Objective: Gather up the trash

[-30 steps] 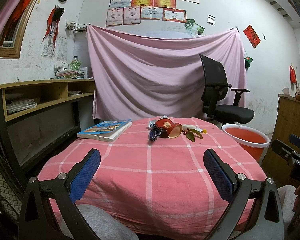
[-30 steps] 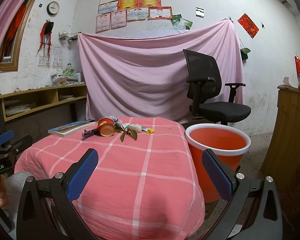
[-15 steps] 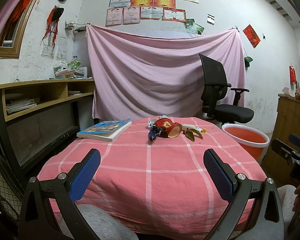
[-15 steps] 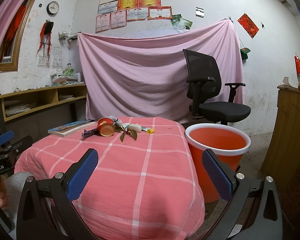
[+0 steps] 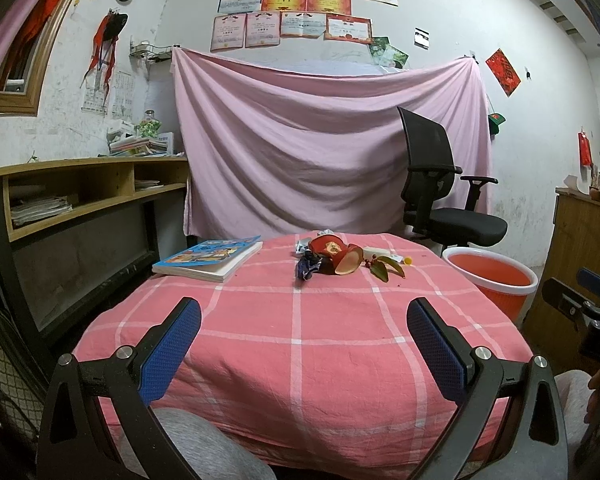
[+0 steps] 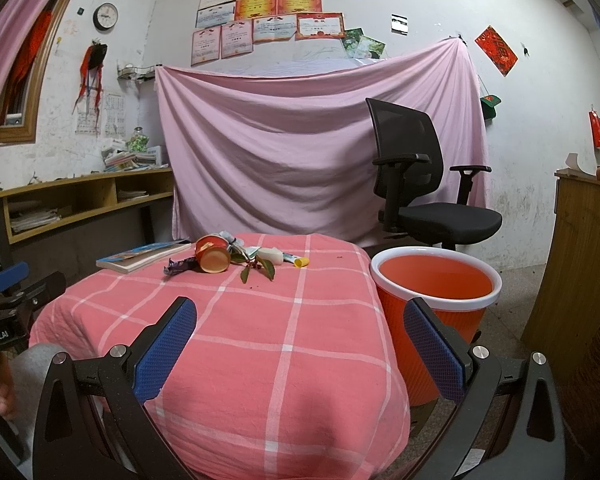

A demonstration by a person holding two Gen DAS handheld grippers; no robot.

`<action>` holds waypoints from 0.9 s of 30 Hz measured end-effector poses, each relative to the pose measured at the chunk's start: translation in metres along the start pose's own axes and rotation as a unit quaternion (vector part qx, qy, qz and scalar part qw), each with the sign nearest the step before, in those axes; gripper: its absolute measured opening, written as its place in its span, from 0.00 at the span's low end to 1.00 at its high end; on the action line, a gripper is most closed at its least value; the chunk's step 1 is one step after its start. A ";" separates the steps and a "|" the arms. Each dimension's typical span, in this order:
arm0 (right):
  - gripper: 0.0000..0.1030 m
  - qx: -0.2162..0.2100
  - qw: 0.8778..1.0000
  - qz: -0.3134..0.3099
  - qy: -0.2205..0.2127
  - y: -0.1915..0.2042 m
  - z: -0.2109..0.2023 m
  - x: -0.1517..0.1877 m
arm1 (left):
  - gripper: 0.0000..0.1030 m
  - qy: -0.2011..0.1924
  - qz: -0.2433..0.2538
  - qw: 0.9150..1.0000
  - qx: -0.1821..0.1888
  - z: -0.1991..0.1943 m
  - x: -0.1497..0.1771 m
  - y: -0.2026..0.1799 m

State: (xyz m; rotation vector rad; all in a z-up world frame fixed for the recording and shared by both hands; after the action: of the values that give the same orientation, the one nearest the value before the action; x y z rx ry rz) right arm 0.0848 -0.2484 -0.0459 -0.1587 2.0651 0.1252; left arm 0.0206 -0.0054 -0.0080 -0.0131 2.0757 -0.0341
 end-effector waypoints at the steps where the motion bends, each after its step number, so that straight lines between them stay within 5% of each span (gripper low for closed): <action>1: 1.00 0.000 1.000 0.000 0.000 0.000 0.000 0.000 | 0.98 0.000 0.000 1.000 0.000 -0.001 0.000 0.001; 27: 1.00 -0.005 1.000 0.005 -0.002 0.002 -0.001 0.001 | 0.98 0.002 -0.006 1.000 0.000 -0.001 0.005 -0.012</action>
State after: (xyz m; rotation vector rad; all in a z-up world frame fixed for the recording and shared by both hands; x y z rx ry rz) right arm 0.0834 -0.2468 -0.0466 -0.1539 2.0624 0.1430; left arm 0.0172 -0.0178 -0.0114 -0.0251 2.0792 -0.0404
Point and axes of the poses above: each gripper's, at about its wrist camera, not at the fingertips, and z roughly the way its jaws point, y to its left, x to its underside, the point moved 2 cm from there along z, roughly the way its jaws point, and after that the axes turned 14 degrees about y, right-handed, at the moved point
